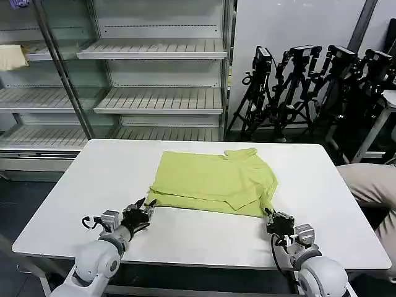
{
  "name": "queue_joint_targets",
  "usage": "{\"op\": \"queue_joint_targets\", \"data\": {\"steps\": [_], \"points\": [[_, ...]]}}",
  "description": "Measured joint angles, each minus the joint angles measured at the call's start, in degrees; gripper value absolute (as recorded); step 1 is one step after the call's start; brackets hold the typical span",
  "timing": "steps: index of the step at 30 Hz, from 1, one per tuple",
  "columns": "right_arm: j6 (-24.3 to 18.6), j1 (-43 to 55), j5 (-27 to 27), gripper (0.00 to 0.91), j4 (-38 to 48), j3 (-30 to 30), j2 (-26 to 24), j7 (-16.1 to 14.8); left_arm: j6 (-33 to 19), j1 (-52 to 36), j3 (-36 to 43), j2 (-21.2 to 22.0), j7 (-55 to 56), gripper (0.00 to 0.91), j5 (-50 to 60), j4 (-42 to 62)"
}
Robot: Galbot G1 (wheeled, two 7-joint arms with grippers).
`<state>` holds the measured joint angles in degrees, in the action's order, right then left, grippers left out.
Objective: Fold and organize the clothes.
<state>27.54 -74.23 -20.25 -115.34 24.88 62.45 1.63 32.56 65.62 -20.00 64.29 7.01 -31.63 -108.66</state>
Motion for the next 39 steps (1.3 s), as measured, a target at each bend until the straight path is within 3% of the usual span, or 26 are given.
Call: {"op": "queue_joint_targets", "data": {"steps": [14, 32, 33, 34, 35, 39], "points": [[-0.52, -3.43, 0.13, 0.0, -3.02, 0.87, -0.73, -0.32, -0.99, 5.45, -1.47, -0.79, -1.26, 0.0, 3.72, -4.4], [-2.03, -14.99, 1.36, 0.0, -10.93, 4.13, -0.75, -0.65, -1.88, 21.74, -9.49, -3.4, -1.1, 0.02, 4.44, -16.73], [-2.12, -15.54, 1.49, 0.0, -11.15, 4.14, -0.68, -0.67, -1.92, 22.33, -9.77, -3.37, -1.11, 0.907, 4.45, -17.22], [-2.25, -16.1, 1.68, 0.252, -11.37, 4.15, -0.58, -0.66, -1.92, 22.84, -10.0, -3.35, -1.1, 0.907, 4.47, -17.61], [-2.35, -16.53, 1.86, 0.907, -11.56, 4.15, -0.48, -0.66, -1.93, 23.31, -10.23, -3.32, -1.09, 0.907, 4.51, -18.05], [-2.38, -17.86, 2.53, 0.907, -12.6, 4.24, -0.19, -0.64, -1.82, 24.93, -11.05, -3.29, -1.03, 0.907, 4.72, -19.37]]}}
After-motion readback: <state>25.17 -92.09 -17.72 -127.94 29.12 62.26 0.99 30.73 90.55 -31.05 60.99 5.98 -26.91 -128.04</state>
